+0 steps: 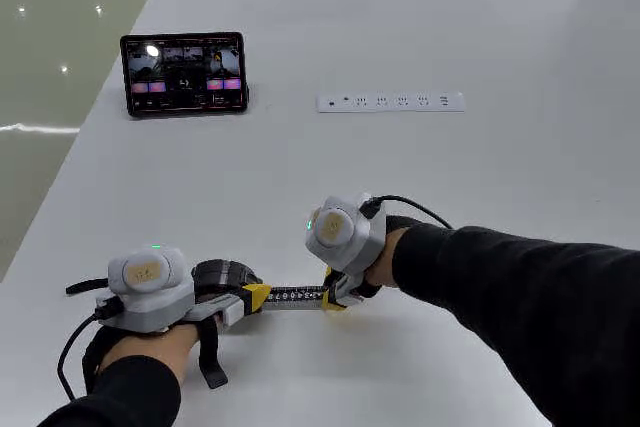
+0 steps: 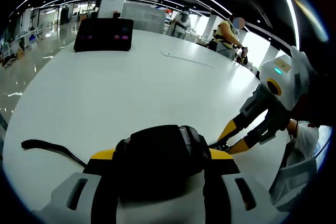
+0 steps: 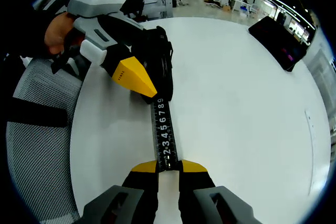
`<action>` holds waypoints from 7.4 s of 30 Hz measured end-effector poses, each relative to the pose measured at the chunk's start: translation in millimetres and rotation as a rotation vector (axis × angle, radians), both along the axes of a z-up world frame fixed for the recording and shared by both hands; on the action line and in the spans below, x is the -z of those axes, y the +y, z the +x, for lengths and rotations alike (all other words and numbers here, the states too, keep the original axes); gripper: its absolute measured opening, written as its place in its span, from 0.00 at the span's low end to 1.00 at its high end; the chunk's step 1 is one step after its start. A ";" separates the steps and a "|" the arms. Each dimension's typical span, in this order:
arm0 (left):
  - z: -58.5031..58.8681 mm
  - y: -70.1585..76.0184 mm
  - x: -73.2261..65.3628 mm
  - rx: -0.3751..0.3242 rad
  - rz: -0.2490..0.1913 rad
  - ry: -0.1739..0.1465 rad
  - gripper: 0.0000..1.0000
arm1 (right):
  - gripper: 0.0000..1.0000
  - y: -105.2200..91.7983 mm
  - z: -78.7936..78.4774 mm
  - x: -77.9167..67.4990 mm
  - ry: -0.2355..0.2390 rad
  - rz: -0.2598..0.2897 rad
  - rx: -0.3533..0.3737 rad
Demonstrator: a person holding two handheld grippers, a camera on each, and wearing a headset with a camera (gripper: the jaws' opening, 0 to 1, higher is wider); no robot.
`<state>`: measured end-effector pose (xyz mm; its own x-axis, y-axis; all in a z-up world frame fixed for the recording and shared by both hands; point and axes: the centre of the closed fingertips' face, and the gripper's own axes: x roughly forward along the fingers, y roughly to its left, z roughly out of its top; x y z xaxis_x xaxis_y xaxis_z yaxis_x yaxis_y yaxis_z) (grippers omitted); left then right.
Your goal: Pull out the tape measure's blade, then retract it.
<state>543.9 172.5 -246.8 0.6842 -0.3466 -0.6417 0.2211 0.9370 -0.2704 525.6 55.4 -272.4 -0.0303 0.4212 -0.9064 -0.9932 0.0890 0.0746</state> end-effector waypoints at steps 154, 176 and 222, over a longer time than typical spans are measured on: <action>0.4 1.3 -0.7 -0.018 -0.041 0.014 0.61 | 0.11 71.3 -2.9 -2.6 0.007 0.169 -0.002; 0.1 0.4 -0.9 -0.020 -0.037 0.009 0.61 | 0.12 77.1 -3.6 -2.0 -0.008 0.178 -0.012; -0.8 -10.8 -39.0 0.130 -0.002 -0.100 0.99 | 0.29 6.7 -5.2 -38.5 -0.051 0.294 0.230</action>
<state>543.1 161.6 -207.9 0.6940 -0.4372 -0.5720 0.3662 0.8984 -0.2424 520.5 62.1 -233.9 0.1370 0.6540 -0.7440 -0.9529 0.2921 0.0813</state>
